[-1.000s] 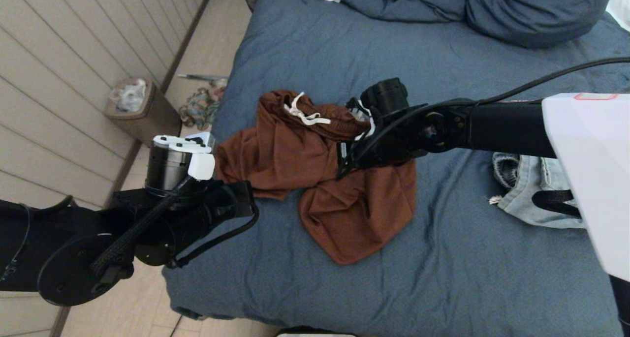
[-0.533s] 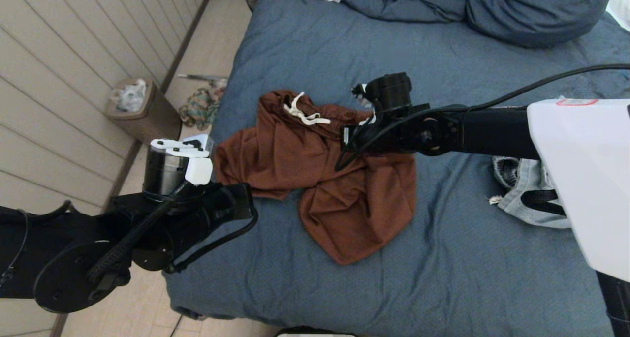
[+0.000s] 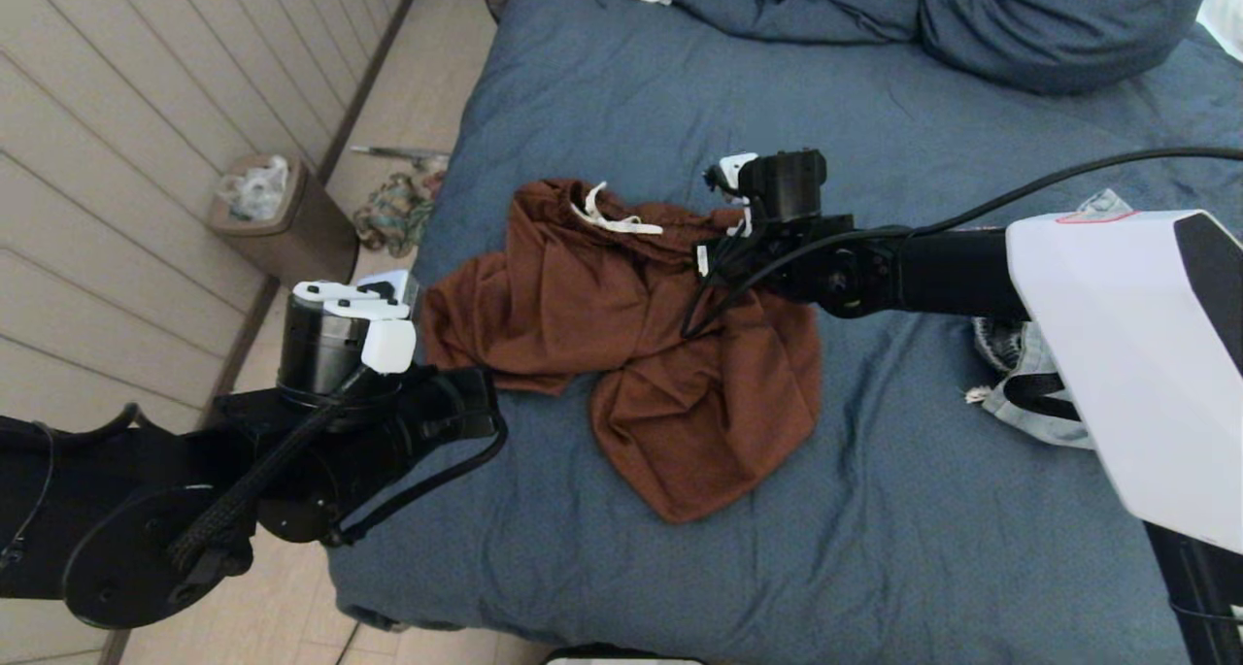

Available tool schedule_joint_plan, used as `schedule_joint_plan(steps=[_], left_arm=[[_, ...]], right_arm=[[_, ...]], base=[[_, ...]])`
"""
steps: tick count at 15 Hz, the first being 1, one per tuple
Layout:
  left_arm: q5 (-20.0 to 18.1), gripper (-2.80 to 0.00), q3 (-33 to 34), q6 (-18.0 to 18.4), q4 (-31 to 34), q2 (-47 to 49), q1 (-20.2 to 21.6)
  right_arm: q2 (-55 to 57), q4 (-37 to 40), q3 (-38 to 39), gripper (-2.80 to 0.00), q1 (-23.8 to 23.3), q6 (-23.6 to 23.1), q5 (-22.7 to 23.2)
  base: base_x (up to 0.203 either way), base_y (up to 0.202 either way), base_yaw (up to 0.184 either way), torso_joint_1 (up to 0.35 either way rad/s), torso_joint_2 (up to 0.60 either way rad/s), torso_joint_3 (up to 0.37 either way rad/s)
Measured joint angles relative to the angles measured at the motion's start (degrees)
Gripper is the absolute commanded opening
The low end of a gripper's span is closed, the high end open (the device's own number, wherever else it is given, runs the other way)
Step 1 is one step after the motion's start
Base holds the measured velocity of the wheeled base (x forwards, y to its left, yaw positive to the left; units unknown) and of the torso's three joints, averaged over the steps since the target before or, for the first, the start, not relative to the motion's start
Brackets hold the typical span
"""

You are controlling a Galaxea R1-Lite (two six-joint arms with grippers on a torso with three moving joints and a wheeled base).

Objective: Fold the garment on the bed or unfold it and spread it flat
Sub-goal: Unford the brown shorts

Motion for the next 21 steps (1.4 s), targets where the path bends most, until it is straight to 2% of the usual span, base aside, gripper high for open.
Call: schedule_joint_plan(steps=[2, 4, 8, 10, 14, 17, 19, 21], left_arm=[[0.0, -2.8, 0.1, 0.0, 0.0, -0.2, 0.0], [0.0, -2.8, 0.4, 0.0, -0.5, -0.3, 0.0], [0.0, -2.8, 0.8, 0.0, -1.1, -0.2, 0.0], [0.0, -2.8, 0.9, 0.0, -1.1, 0.0, -0.1], [0.0, -2.8, 0.9, 0.0, -1.1, 0.1, -0.1], [0.0, -2.8, 1.0, 0.0, -1.1, 0.0, -0.2], [0.0, -2.8, 1.1, -0.1, -1.1, 0.1, -0.4], [0.0, -2.8, 1.2, -0.1, -0.7, 0.3, -0.7]], right_arm=[[0.5, -1.6, -0.2, -2.8, 0.0, -0.5, -1.4], [1.1, -6.6, -0.4, -2.8, -0.5, -1.7, -5.5], [3.2, -22.3, -0.4, -2.8, -4.5, -11.1, -16.6], [3.7, -26.3, -0.4, -2.8, -6.4, -12.4, -17.9], [2.5, -26.2, -0.1, -2.8, -8.4, -10.8, -18.3], [-2.4, -20.4, 1.5, -2.8, -7.1, -6.6, -18.5], [-6.7, -8.4, 2.8, -2.8, -4.9, 1.0, -16.4], [-10.7, 7.5, 3.3, -2.8, -1.9, 11.3, -9.7]], base=[[0.0, 0.0, 0.0, 0.0, 0.0, 0.0], [0.0, 0.0, 0.0, 0.0, 0.0, 0.0], [0.0, 0.0, 0.0, 0.0, 0.0, 0.0], [0.0, 0.0, 0.0, 0.0, 0.0, 0.0], [0.0, 0.0, 0.0, 0.0, 0.0, 0.0], [0.0, 0.0, 0.0, 0.0, 0.0, 0.0], [0.0, 0.0, 0.0, 0.0, 0.0, 0.0], [0.0, 0.0, 0.0, 0.0, 0.0, 0.0]])
